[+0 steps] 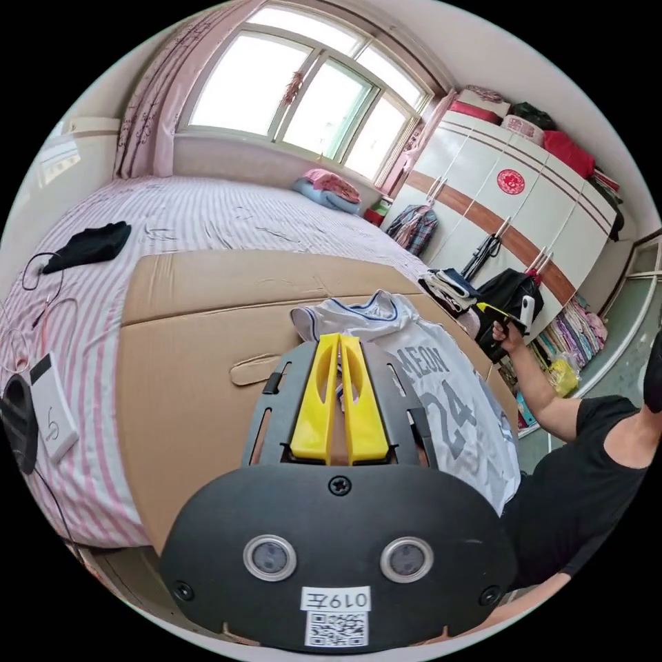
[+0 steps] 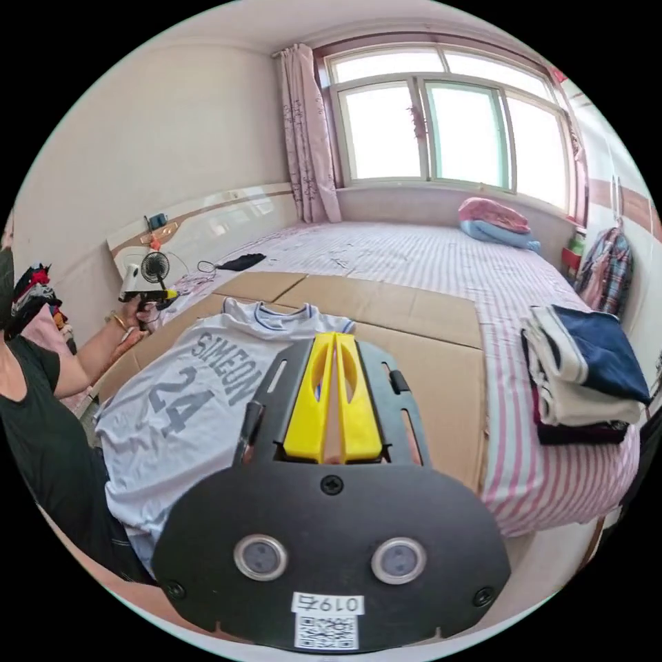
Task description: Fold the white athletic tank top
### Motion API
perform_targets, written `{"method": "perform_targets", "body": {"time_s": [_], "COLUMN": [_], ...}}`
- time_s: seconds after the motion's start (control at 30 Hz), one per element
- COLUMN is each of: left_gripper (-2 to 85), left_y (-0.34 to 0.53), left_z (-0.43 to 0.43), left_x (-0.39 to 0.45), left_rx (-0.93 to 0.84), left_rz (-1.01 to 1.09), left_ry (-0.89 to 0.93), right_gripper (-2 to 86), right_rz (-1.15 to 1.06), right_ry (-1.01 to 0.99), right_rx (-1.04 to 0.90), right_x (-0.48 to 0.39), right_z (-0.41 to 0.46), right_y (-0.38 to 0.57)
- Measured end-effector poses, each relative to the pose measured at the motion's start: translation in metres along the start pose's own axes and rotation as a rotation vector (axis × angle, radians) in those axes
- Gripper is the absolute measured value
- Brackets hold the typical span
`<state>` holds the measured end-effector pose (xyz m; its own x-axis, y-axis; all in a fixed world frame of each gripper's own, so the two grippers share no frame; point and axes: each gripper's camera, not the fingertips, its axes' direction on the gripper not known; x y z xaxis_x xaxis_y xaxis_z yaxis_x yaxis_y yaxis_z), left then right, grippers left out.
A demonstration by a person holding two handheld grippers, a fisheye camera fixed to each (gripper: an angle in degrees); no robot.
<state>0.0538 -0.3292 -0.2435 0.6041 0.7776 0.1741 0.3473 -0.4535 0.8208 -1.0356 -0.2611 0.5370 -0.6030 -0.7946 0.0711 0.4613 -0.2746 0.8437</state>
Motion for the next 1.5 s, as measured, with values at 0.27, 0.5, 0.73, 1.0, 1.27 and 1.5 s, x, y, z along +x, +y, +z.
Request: {"method": "perform_targets", "body": {"time_s": [0.27, 0.5, 0.73, 1.0, 1.27, 1.5], "left_gripper": [0.8, 1.3, 2.8, 6.2, 2.5, 1.3], "left_y": [-0.013, 0.022, 0.050, 0.076, 0.061, 0.004], "left_z": [0.143, 0.153, 0.178, 0.213, 0.252, 0.226], "left_x": [-0.054, -0.082, -0.107, -0.116, -0.099, -0.061], "left_rx": [-0.088, -0.098, -0.107, -0.084, -0.159, -0.141], "left_rz": [-0.268, -0.270, -0.342, -0.446, -0.455, -0.272], "left_ry": [0.210, 0.153, 0.221, 0.303, 0.215, 0.020], "right_gripper": [5.5, 10.0, 3.0, -0.3, -0.4, -0.5], "right_rz": [0.353, 0.455, 0.484, 0.448, 0.409, 0.368], "right_ry": [-0.241, -0.249, -0.382, -0.418, -0.420, -0.345], "right_rx": [-0.275, -0.368, -0.365, -0.231, -0.139, 0.008], "right_x": [0.108, 0.141, 0.149, 0.148, 0.149, 0.161], "right_z": [0.224, 0.280, 0.317, 0.285, 0.245, 0.166], "right_y": [-0.076, -0.078, -0.080, -0.071, -0.079, -0.093]}}
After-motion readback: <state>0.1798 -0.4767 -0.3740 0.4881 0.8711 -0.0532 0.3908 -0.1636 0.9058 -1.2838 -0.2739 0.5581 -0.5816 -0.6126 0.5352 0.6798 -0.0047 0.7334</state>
